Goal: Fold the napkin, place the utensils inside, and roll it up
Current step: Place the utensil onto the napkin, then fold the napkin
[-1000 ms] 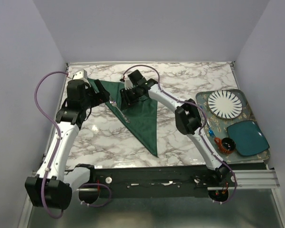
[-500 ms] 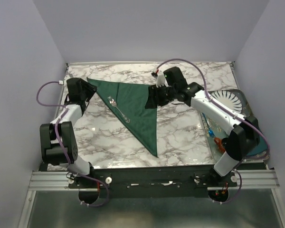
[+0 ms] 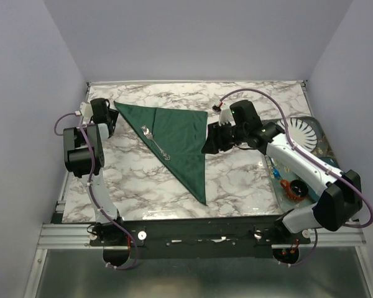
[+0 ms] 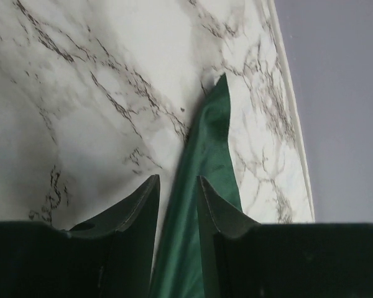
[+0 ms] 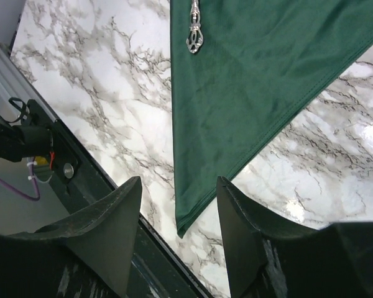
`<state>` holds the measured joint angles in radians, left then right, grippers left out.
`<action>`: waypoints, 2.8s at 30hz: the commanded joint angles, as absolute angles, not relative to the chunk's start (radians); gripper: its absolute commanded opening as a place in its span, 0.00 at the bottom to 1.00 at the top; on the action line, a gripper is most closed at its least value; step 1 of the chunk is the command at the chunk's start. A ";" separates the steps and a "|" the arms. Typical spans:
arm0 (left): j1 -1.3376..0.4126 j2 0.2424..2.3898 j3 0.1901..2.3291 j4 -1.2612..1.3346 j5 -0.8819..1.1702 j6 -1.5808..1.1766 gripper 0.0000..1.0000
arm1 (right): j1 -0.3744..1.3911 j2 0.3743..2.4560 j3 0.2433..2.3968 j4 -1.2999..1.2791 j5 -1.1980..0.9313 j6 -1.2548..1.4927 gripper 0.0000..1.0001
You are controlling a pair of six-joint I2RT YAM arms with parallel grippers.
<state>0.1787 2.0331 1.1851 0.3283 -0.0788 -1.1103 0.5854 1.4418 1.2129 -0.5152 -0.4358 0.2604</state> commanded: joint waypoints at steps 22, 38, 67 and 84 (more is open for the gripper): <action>0.249 2.385 1.459 0.462 0.069 -1.247 0.39 | 0.555 1.359 1.155 -0.480 -0.460 0.252 0.60; 0.230 2.408 1.562 0.294 0.078 -1.157 0.33 | 0.554 1.338 1.150 -0.460 -0.474 0.268 0.60; 0.118 1.976 1.255 0.371 0.175 -0.933 0.00 | 0.554 1.316 1.040 -0.416 -0.476 0.287 0.60; -0.127 1.687 1.062 0.319 0.133 -0.876 0.00 | 0.554 1.289 0.963 -0.393 -0.476 0.302 0.60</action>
